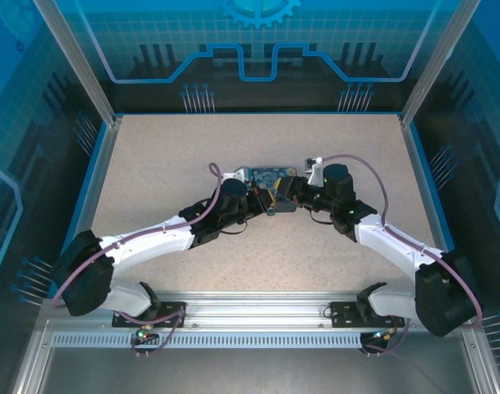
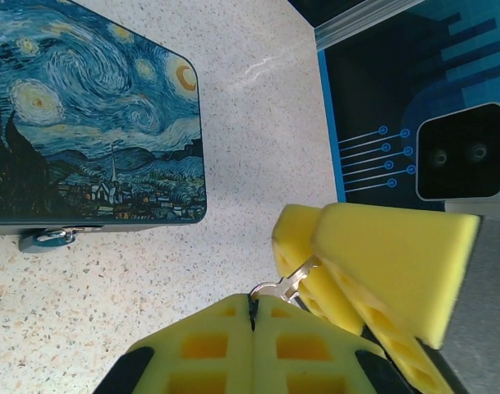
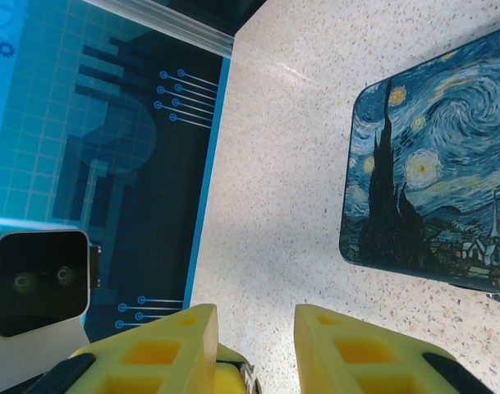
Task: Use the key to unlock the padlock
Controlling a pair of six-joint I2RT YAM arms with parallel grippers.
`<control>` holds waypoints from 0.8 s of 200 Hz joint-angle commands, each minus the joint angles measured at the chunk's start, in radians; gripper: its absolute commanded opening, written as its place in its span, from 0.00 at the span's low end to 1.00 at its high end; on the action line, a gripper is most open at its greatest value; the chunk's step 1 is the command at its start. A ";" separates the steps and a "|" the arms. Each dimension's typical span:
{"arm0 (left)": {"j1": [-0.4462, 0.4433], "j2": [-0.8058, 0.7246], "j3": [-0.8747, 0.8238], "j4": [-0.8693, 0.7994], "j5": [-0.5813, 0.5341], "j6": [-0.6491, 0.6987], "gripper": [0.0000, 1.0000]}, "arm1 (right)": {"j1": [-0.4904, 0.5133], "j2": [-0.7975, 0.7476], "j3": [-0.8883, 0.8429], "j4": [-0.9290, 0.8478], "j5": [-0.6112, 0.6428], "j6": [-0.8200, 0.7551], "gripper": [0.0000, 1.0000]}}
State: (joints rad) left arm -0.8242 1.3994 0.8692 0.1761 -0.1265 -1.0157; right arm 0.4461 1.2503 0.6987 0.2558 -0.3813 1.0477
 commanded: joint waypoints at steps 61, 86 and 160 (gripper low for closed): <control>-0.008 -0.020 0.047 -0.021 -0.012 0.011 0.00 | 0.032 0.018 0.045 -0.021 0.015 0.000 0.00; -0.007 -0.015 0.055 -0.032 -0.003 0.032 0.04 | 0.031 0.023 0.062 -0.049 0.018 -0.012 0.00; 0.155 -0.153 0.017 -0.098 0.279 0.343 0.63 | -0.092 0.084 0.238 -0.208 -0.184 -0.161 0.00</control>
State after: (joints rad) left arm -0.7437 1.3186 0.8936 0.0906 -0.0235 -0.8276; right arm 0.4091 1.3018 0.8570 0.1104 -0.4328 0.9653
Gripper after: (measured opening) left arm 0.628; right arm 0.052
